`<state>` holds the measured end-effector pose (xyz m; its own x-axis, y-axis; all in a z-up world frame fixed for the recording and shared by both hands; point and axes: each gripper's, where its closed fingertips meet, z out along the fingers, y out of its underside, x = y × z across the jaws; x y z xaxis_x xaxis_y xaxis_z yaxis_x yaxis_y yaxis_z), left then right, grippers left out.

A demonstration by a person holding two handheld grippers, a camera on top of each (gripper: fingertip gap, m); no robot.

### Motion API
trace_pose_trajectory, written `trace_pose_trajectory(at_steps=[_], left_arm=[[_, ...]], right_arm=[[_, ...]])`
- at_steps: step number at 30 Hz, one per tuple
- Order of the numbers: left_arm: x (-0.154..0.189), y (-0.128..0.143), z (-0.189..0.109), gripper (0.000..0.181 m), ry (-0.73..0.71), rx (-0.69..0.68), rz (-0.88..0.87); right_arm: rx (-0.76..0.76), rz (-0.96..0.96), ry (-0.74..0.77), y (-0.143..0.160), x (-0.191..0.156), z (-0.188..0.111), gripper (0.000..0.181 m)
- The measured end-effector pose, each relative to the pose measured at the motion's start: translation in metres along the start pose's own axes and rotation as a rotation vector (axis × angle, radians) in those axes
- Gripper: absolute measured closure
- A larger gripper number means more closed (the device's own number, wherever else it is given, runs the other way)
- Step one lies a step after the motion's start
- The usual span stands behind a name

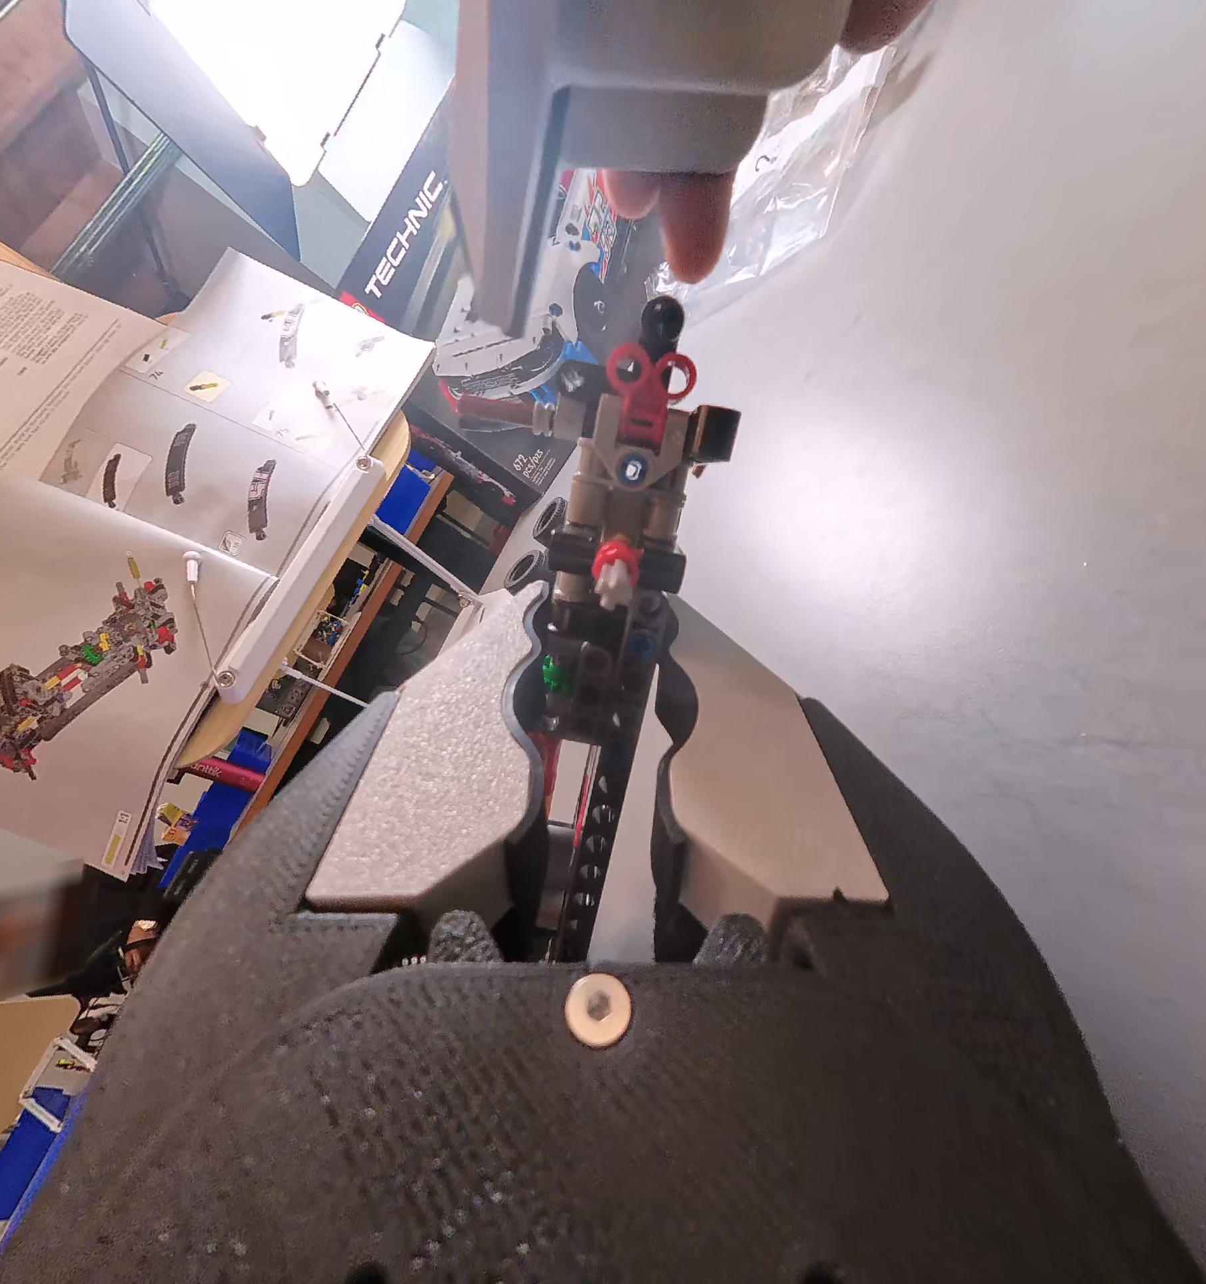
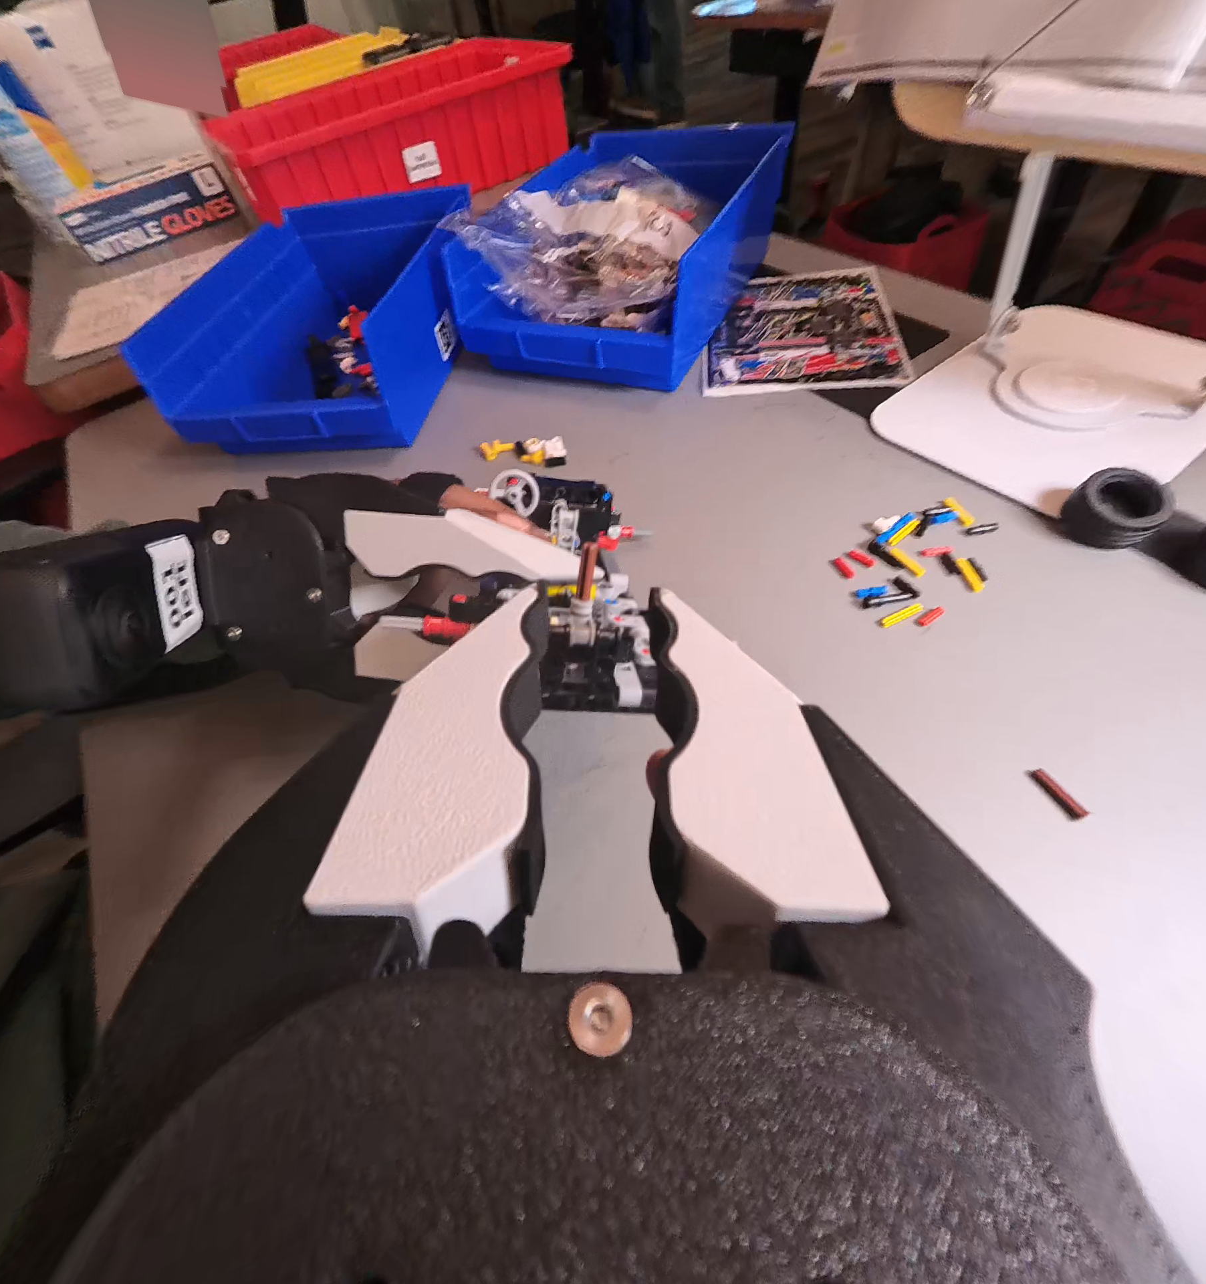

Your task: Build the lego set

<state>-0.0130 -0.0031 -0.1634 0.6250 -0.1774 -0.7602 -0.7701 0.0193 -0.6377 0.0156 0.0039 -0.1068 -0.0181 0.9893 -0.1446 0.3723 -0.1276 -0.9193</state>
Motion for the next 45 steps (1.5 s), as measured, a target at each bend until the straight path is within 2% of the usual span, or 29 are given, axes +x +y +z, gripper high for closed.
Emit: trace_pose_trajectory(at_steps=[3,5,7,9,17,22,25,28,32,38,45], left_arm=[[0.000,0.000,0.000,0.157,0.000,-0.002,0.003],[0.001,0.000,0.000,0.157,0.000,-0.002,0.006],[0.000,0.000,0.000,0.157,-0.003,-0.004,0.003],[-0.001,0.002,0.001,0.157,-0.006,-0.013,0.004],[-0.002,0.003,0.001,0.157,-0.008,-0.015,0.002],[-0.005,0.003,0.000,0.157,-0.012,-0.012,-0.014],[-0.008,0.003,-0.001,0.157,-0.009,-0.011,-0.031],[-0.013,0.003,-0.002,0.157,0.012,-0.022,-0.057],[-0.019,0.006,-0.003,0.157,0.139,-0.112,-0.030],[-0.035,0.006,-0.007,0.157,0.435,-0.218,-0.145],[-0.025,0.000,-0.011,0.156,1.015,-0.288,-0.369]], right_arm=[[-0.044,0.053,-0.064,0.012,-0.001,0.000,0.143],[-0.053,0.077,-0.073,0.017,-0.002,0.004,0.142],[-0.100,0.070,-0.074,0.026,-0.003,0.009,0.145],[-0.104,0.070,-0.084,0.028,-0.006,0.011,0.161],[-0.092,0.063,-0.085,0.027,-0.006,0.012,0.161],[-0.033,0.073,-0.110,0.021,-0.007,0.011,0.160],[0.060,-0.005,-0.114,0.005,-0.002,0.000,0.154],[0.124,-0.227,-0.113,-0.001,-0.003,-0.013,0.154],[0.118,-0.508,-0.140,0.014,-0.013,-0.019,0.154],[0.125,-0.689,-0.048,0.019,-0.012,-0.008,0.154],[0.192,-0.708,-0.033,0.011,-0.021,-0.007,0.154]])
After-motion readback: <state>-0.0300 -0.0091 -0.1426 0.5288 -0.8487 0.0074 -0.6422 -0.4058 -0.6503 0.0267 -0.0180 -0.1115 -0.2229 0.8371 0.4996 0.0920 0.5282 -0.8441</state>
